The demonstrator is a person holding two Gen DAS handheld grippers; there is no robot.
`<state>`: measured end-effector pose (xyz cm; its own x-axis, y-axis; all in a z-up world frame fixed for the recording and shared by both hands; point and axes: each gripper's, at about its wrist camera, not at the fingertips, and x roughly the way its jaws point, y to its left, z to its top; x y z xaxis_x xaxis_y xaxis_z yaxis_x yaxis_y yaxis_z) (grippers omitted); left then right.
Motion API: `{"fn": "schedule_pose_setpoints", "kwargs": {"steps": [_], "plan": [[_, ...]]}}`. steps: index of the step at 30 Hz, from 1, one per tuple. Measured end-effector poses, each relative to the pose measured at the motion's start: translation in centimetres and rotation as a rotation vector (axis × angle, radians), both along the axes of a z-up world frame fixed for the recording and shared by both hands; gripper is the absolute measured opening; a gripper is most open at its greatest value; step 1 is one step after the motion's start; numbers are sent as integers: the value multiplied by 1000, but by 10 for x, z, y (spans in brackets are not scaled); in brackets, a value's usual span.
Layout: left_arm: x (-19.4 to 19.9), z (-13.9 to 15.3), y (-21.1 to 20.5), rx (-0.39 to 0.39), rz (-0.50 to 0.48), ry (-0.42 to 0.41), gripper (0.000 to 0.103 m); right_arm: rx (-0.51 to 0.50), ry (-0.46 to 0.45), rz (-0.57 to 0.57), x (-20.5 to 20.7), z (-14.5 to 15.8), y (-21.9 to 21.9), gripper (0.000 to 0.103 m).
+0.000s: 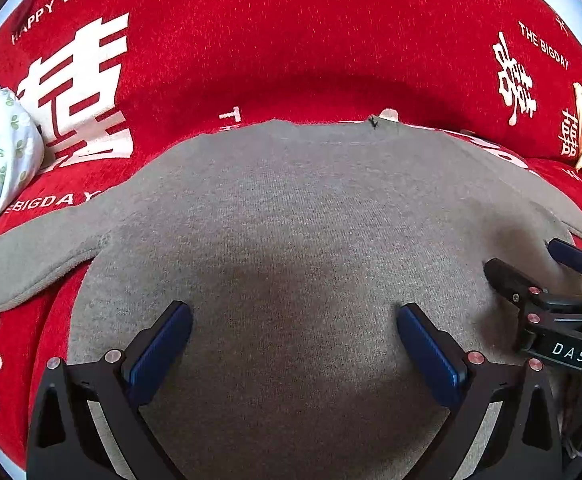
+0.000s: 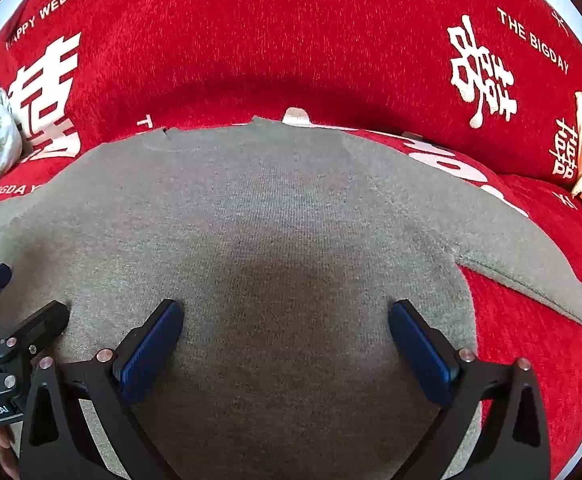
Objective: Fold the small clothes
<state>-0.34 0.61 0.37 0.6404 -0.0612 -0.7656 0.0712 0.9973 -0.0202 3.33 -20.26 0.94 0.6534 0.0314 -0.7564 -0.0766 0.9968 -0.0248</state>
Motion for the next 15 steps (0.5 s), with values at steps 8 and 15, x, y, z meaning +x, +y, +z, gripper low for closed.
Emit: {"fn": "schedule_pose_setpoints", "kwargs": {"steps": [8,15], "plan": [[0,-1,-1,-1,7,-1,103,-12,1,-7,0,1,2,103],[0,-2,-4,7,16,0,103,11,10,-4,1,1,-2,103]]}}
